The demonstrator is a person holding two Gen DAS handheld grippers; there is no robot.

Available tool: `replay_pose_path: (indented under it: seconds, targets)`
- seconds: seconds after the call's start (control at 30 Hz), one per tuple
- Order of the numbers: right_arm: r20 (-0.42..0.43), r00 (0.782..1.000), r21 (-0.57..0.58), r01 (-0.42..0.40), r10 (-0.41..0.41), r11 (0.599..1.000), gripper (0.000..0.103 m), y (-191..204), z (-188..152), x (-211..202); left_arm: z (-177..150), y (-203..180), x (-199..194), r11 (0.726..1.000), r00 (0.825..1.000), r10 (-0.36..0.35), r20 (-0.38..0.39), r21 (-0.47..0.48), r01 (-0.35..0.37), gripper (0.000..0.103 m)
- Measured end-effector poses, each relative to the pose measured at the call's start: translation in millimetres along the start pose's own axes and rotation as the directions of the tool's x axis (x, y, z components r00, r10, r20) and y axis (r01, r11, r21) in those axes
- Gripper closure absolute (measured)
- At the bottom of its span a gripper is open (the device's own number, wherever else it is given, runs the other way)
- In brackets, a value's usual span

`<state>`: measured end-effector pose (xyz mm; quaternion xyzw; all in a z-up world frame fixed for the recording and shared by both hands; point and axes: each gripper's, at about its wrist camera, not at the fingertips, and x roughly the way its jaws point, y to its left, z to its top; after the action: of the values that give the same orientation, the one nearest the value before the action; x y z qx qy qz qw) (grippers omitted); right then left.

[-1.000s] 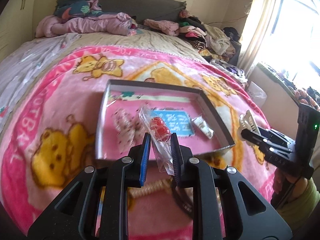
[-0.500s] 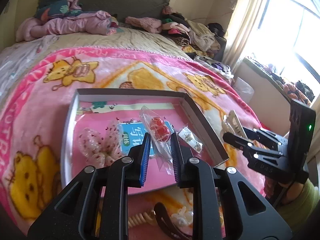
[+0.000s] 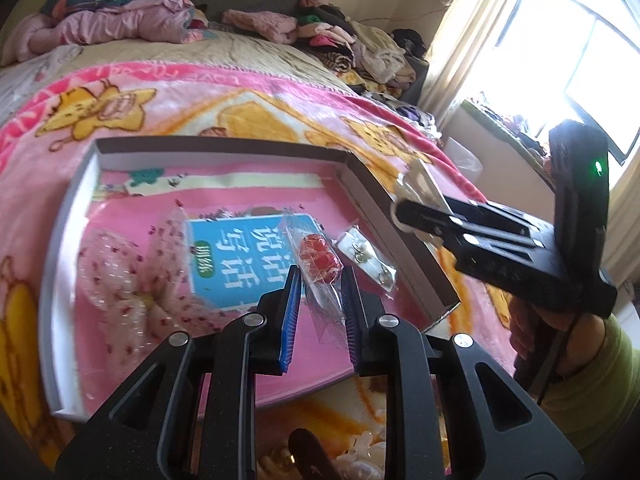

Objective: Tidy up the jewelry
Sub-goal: 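Lower the red packet into the tray with the left tool while the right tool sets the claw clip inside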

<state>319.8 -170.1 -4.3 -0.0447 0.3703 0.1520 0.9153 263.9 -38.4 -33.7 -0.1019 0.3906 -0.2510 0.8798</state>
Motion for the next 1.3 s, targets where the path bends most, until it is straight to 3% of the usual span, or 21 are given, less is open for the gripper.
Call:
replay_pose_path:
  seconds: [0.23, 0.53, 0.67, 0.93, 1.2, 1.3]
  targets:
    - [-0.039, 0.999, 0.009, -0.009, 0.010, 1.000, 0.059, -1.3, 6.5, 26.9, -3.1, 7.8, 15.1, 1.000, 1.000, 0.006, -0.031, -0.011, -0.007, 0.089]
    - [-0.075, 0.997, 0.023, -0.031, 0.032, 0.999, 0.059, 2.0, 5.4, 49.4, -4.7, 26.5, 21.7, 0.995, 0.992, 0.090, -0.088, -0.040, -0.094, 0.088]
    - [-0.097, 0.994, 0.036, -0.042, 0.045, 0.998, 0.059, 0.9, -0.5, 55.7, -4.4, 29.8, 18.0, 0.992, 0.989, 0.109, -0.096, -0.051, -0.115, 0.074]
    - [-0.093, 0.994, 0.035, -0.055, 0.058, 0.998, 0.058, 3.9, -5.7, 51.1, -4.8, 35.7, 9.3, 0.988, 0.987, 0.120, -0.111, -0.080, -0.129, 0.063]
    - [-0.074, 0.995, 0.046, -0.059, 0.062, 0.997, 0.041, 5.0, -14.2, 31.1, -3.7, 34.2, -5.0, 0.986, 0.987, 0.125, -0.105, -0.100, -0.135, 0.052]
    - [-0.053, 0.996, 0.058, -0.072, 0.075, 0.996, 0.029, 3.9, -16.1, 19.5, -3.7, 32.7, -9.5, 0.985, 0.987, 0.117, -0.112, -0.111, -0.129, 0.047]
